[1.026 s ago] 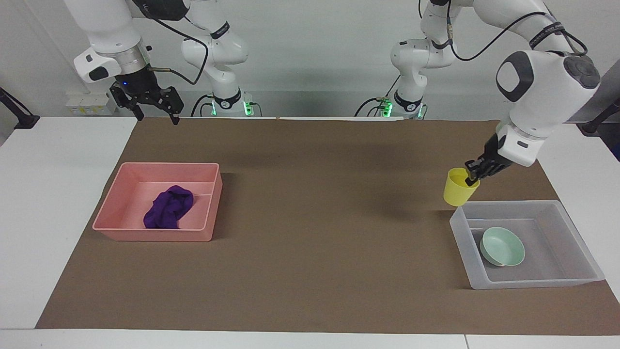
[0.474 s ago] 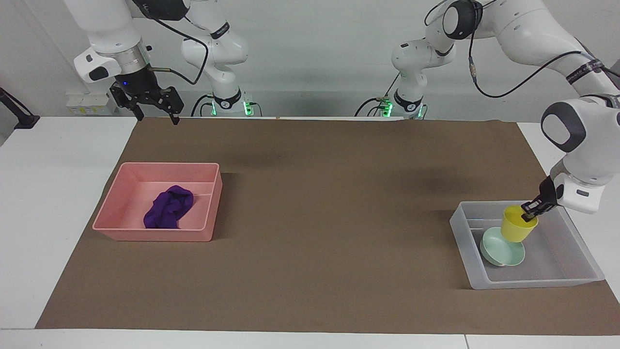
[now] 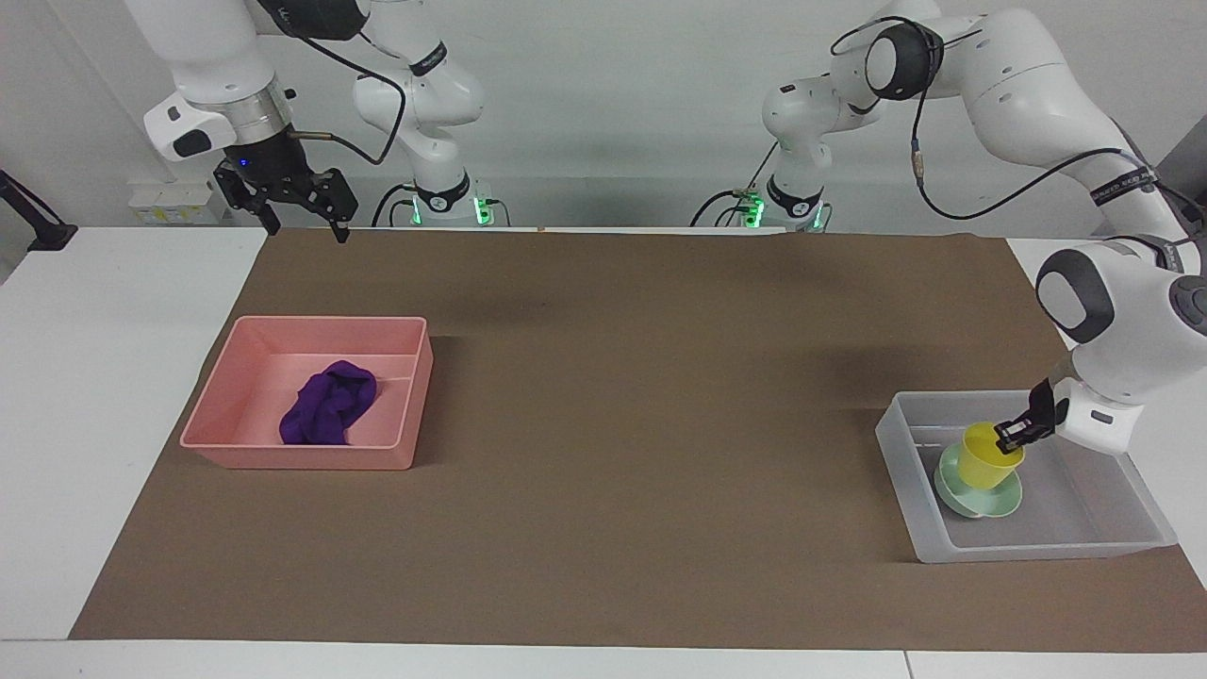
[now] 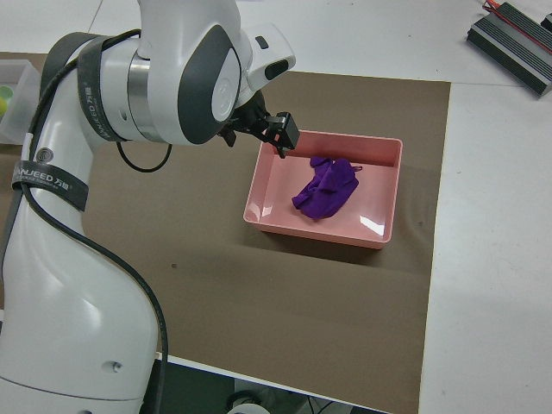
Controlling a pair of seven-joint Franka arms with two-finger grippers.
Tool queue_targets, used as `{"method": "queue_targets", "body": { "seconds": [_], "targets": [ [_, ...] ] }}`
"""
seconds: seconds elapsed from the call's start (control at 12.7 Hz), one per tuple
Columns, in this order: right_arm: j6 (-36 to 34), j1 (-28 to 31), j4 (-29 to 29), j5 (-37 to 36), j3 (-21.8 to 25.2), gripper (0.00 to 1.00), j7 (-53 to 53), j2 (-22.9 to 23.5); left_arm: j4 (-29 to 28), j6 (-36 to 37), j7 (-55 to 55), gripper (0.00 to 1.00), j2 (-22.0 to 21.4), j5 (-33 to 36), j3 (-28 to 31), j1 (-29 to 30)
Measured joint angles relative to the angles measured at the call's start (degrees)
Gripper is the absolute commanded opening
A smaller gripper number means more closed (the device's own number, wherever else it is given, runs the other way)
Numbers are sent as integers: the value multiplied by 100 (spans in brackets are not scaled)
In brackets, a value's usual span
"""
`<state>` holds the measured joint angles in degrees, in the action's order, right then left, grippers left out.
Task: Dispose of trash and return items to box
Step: 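Release the yellow cup and withdraw the left gripper from the box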
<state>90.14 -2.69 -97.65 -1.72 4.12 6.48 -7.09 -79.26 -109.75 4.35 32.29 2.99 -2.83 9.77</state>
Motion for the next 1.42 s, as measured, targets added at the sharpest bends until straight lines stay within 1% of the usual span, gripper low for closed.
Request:
{"method": "queue_targets", "body": {
  "seconds": [0.32,0.47,0.71,0.95,1.03,1.18,1.42],
  "targets": [
    [0,0,-16,0,0,100,0,-9,166,-35,-20,100,-25,-3,-49,-1],
    [0,0,-29,1,0,100,0,-10,276,43,-20,100,-182,-81,-61,-2],
    [0,0,-14,2,0,100,0,-6,320,676,-31,100,-716,-132,-100,-47],
    [-105,15,269,0,6,100,0,125,324,1508,-28,100,-1455,-132,-158,-381],
    [-120,15,333,0,7,100,0,172,322,1714,-21,100,-1643,-132,-158,-495],
    [-120,3,370,0,3,100,0,222,317,2248,-21,100,-1911,-132,-162,-605],
    [-120,1,379,0,-1,100,0,239,312,2745,-21,100,-2060,-132,-169,-641]
  ]
}}
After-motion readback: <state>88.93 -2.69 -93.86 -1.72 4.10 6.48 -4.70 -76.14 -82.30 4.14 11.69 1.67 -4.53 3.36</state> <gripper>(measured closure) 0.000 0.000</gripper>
